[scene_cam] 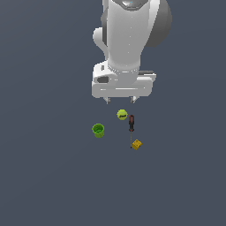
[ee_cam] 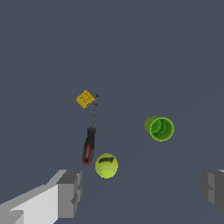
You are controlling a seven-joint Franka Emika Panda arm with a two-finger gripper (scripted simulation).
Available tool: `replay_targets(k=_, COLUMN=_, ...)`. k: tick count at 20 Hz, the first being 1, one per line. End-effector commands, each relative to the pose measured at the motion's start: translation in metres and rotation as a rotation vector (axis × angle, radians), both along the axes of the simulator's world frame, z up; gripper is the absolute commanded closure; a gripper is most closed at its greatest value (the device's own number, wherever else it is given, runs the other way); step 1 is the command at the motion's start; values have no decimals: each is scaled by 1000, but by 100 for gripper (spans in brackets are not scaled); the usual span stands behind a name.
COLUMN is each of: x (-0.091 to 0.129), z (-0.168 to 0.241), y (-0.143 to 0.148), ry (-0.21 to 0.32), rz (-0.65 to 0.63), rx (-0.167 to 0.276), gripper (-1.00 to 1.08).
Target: Pick up a designated object from a clutter of objects.
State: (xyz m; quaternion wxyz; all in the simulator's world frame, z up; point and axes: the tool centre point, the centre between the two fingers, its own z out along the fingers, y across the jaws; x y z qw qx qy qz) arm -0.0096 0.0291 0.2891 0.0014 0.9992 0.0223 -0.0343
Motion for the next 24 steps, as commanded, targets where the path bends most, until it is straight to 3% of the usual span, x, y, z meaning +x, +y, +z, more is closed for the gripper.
replay_targets(k=1, x=0, z=0, y=0, ry=0, rz=0, rx=0, gripper=-92)
replay_targets(k=13, x=4, z=5, y=-5, ry=-8, rz=54, rx=-21, gripper=-92)
replay_targets(k=24, x=-2, z=-19, y=0, ry=-15, rz=-3, rx=-21, gripper=-92)
